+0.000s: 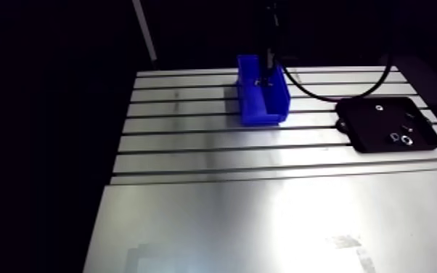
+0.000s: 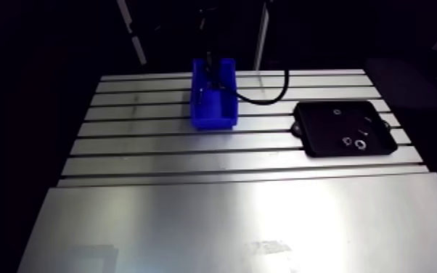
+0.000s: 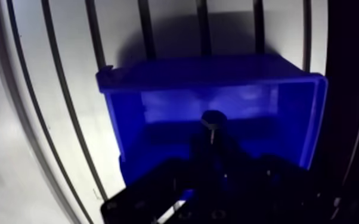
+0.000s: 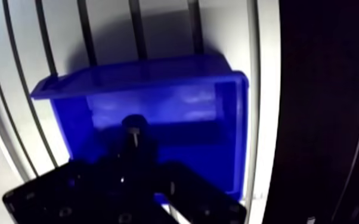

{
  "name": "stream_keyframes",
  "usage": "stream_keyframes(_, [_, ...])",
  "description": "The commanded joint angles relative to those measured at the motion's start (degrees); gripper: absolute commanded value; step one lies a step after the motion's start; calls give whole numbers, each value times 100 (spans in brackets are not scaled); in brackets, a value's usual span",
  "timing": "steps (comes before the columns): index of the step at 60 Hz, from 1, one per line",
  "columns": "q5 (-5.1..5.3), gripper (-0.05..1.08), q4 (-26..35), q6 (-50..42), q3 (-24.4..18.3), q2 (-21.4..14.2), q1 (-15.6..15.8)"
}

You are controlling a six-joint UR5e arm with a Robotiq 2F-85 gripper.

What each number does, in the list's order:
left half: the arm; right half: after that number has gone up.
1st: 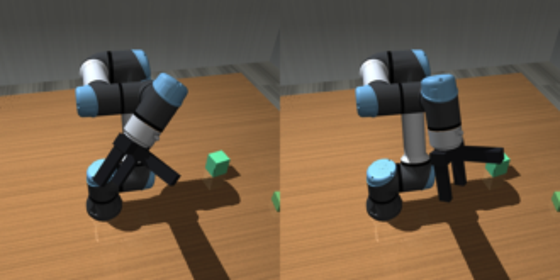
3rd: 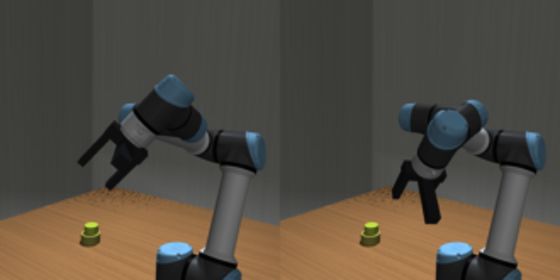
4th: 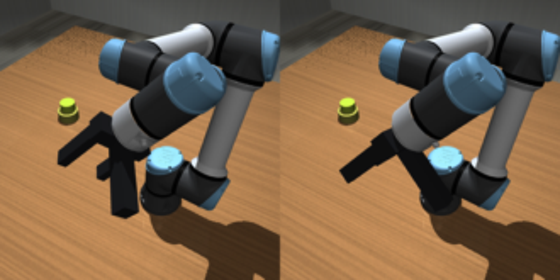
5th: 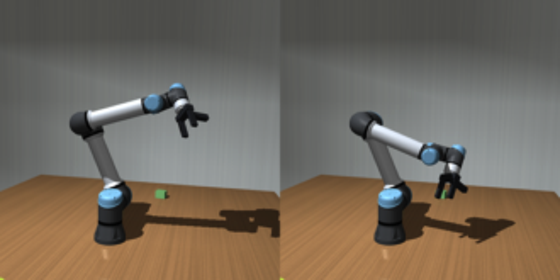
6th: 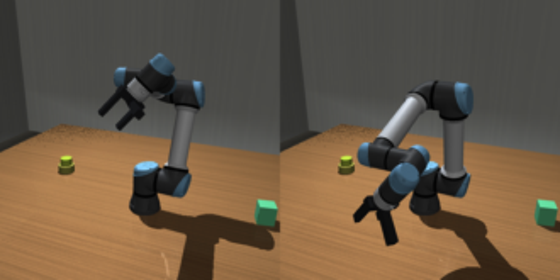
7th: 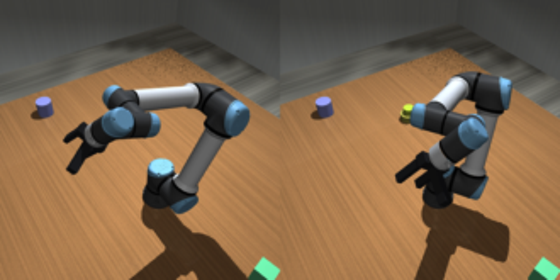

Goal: Pick up the M10 bolt from the tray and put it into the blue bin.

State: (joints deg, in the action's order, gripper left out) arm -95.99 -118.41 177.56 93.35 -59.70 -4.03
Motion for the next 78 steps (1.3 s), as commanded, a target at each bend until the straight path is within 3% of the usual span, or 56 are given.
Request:
stream_keyframes(1, [-21,102,-114,-22,80,101,-1])
stream_keyframes(37, [-37,98,-223,-40,161,192,-1])
stream_keyframes(41, [-40,87,-223,-79,161,192,-10])
stream_keyframes(42, [-31,74,-238,-98,161,192,-18])
stream_keyframes(43, [-31,74,-238,-98,161,192,-18])
stream_keyframes(44, [-22,58,-270,-138,169,192,-26])
stream_keyframes(45, [-22,58,-270,-138,169,192,-26])
stream_keyframes(46, [16,47,-319,-204,170,192,-28])
stream_keyframes(47, [16,47,-319,-204,170,192,-28])
stream_keyframes(49, [15,18,-393,-298,201,185,-52])
stream_keyframes(50, [15,18,-393,-298,201,185,-52])
stream_keyframes(51, [-15,2,-398,-310,219,183,-61])
stream_keyframes(64, [-5,1,-268,-289,250,41,-63])
stream_keyframes(78, [57,1,401,-312,155,-509,-72])
